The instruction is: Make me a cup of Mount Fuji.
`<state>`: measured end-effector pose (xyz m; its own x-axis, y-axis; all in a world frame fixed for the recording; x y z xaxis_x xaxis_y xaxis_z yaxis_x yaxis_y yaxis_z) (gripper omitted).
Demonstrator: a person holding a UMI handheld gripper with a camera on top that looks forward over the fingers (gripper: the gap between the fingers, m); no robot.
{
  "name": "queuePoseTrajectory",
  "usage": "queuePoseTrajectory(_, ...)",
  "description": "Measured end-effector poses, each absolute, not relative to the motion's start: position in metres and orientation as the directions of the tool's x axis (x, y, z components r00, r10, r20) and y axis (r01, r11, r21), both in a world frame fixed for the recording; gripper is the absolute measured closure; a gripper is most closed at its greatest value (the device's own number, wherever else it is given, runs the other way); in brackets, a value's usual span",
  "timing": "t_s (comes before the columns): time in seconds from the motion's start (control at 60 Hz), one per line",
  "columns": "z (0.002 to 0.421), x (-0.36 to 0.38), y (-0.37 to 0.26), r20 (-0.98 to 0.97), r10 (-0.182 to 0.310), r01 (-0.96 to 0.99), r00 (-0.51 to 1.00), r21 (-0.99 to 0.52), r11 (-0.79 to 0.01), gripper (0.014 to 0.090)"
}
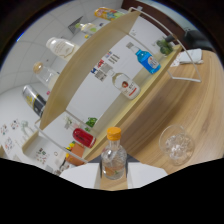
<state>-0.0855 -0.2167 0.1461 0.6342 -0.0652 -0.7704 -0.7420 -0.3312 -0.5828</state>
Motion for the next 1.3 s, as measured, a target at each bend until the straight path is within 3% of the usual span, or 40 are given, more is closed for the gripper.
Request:
queuePoseTrajectory(0.267, 0.159, -0.067, -0.203, -0.991, -0.064, -0.972, 0.117, -0.101, -0.213, 0.0695)
queuePoseTrajectory(0.45, 0.157, -0.053, -0.196, -0.964, -0.035, -0.951, -0.264, 0.266, -0.156, 0.0697)
queuePoseTrajectory(0.517, 0.162, -0.048, -0.195, -0.918, 0.002, -0.907, -0.398, 0.393, -0.151, 0.0697)
queuePoseTrajectory(0.733, 0.152, -0.042, -0.196, -0.856, 0.014, -0.85, -0.517, 0.511, -0.129, 0.0697)
queuePoseTrajectory(0.85, 0.155, -0.048, -0.196, -0.887, 0.002, -0.878, -0.462, 0.457, -0.142, 0.0698)
queuePoseTrajectory(1.017, 0.181, -0.053, -0.201, -0.946, 0.032, -0.935, -0.323, 0.314, -0.165, 0.0696)
queuePoseTrajectory(1.167, 0.221, -0.079, -0.211, -0.988, 0.079, -0.97, 0.134, -0.147, -0.195, 0.0694)
queuePoseTrajectory(1.3, 0.243, -0.113, -0.22, -0.82, 0.115, -0.803, 0.56, -0.572, -0.17, 0.0694)
